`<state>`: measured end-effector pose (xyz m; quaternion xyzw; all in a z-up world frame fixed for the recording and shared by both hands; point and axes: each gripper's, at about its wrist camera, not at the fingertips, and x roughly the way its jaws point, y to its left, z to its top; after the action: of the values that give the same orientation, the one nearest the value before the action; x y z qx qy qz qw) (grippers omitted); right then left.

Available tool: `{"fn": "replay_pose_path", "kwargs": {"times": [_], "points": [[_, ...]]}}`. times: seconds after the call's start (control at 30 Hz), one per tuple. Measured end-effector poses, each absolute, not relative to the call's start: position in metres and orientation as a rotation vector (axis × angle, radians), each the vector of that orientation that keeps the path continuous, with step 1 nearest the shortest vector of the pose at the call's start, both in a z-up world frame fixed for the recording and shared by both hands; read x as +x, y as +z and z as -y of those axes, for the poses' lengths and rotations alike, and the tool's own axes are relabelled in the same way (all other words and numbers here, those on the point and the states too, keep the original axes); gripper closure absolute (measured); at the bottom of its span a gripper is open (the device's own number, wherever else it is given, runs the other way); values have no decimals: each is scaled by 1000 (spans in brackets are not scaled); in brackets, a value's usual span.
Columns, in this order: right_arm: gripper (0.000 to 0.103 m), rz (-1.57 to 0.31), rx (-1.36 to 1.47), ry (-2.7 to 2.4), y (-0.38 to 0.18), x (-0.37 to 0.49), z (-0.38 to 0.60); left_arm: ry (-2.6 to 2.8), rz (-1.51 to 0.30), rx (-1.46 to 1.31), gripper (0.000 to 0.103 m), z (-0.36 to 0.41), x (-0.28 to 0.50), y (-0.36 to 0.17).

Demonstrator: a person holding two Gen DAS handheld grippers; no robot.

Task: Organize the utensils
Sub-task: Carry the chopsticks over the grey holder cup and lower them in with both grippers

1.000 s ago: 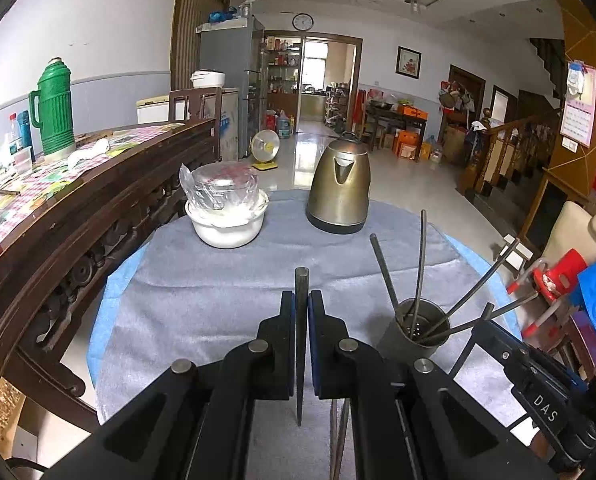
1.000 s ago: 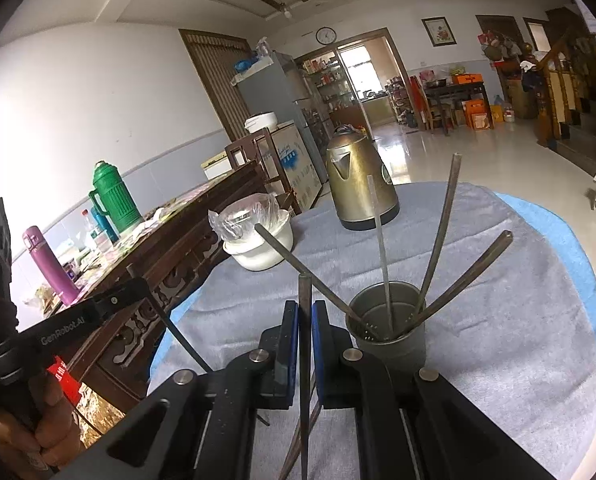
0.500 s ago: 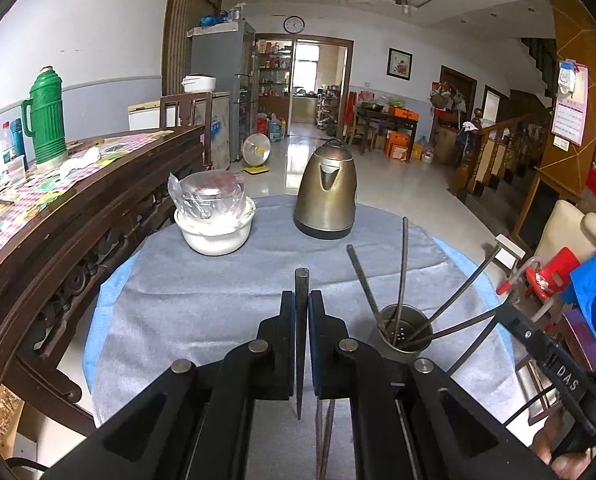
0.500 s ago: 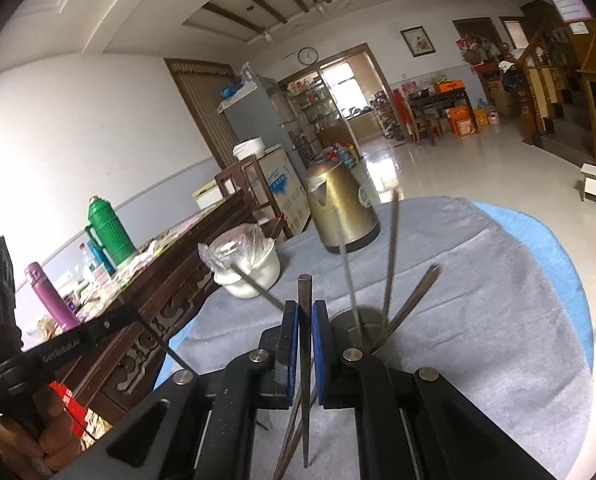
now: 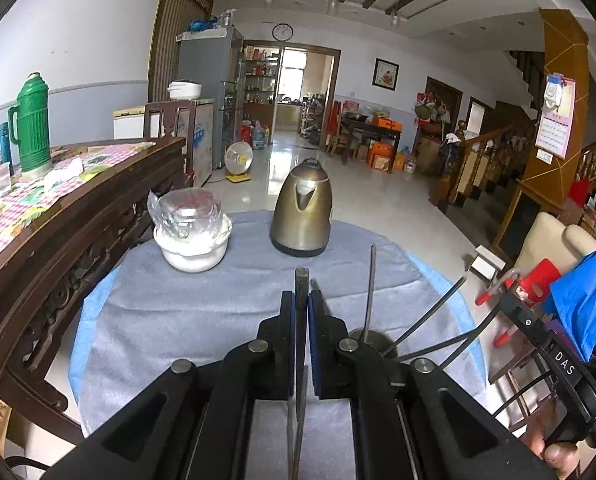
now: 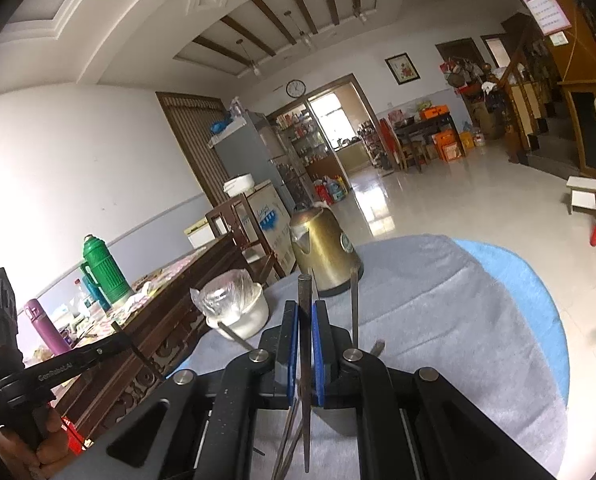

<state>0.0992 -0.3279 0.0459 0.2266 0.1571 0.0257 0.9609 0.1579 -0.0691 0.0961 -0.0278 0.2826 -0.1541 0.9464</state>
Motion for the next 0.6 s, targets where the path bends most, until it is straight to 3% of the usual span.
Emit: {"fn": "replay_pose_path", "kwargs": {"times": [0.6], "points": [[95, -89, 373, -98, 96, 104, 324, -379, -454, -124, 97, 99, 162, 135]]}}
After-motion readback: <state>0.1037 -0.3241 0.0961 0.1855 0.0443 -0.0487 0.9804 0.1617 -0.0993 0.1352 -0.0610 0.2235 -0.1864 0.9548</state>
